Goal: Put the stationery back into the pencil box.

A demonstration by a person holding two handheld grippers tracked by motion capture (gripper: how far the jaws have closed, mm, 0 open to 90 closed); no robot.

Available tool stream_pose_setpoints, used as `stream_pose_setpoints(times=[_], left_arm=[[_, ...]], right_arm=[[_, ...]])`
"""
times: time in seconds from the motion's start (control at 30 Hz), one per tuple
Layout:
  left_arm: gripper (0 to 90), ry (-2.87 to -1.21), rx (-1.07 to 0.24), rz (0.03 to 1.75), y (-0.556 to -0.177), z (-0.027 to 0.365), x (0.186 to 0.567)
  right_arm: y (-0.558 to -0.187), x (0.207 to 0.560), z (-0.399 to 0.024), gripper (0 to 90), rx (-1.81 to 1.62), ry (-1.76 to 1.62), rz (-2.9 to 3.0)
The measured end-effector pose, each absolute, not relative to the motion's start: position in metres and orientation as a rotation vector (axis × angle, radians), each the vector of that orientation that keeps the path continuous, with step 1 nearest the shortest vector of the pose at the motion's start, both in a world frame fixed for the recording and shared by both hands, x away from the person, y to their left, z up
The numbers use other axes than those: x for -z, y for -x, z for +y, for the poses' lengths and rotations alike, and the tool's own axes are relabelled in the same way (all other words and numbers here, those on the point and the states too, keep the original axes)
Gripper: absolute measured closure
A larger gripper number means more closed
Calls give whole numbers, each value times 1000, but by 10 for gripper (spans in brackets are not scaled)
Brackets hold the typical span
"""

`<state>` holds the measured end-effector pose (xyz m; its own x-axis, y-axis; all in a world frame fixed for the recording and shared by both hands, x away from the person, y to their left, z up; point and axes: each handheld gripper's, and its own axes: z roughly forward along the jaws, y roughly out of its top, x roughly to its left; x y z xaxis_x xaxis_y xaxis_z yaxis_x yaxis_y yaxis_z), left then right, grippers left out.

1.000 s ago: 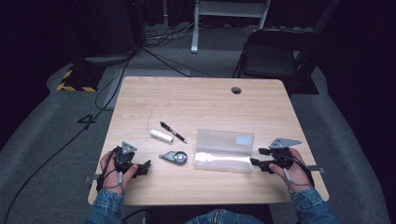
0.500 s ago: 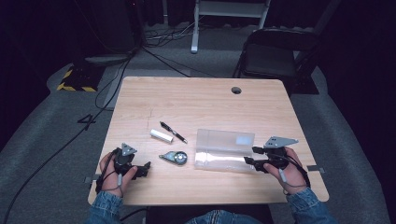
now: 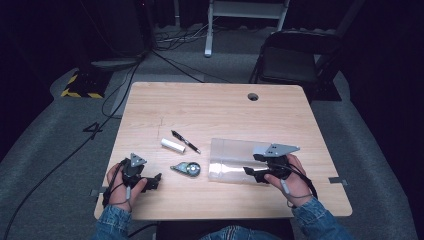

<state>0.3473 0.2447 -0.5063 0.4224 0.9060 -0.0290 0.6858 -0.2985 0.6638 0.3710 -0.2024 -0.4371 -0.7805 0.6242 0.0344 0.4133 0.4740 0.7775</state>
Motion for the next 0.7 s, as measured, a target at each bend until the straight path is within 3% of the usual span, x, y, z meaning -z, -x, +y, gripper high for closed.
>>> stream_pose_setpoints(times=[0.3, 0.5, 0.7], left_arm=[[2, -2077, -478, 1341, -347, 245, 506], [2, -2082, -481, 1338, -347, 245, 506], [8, -2080, -480, 1331, -338, 247, 506]], right_arm=[[-382, 427, -168, 273, -1185, -810, 2413], [-389, 420, -138, 419, -1258, -766, 2494], [-395, 419, -101, 454, -1204, -700, 2542]])
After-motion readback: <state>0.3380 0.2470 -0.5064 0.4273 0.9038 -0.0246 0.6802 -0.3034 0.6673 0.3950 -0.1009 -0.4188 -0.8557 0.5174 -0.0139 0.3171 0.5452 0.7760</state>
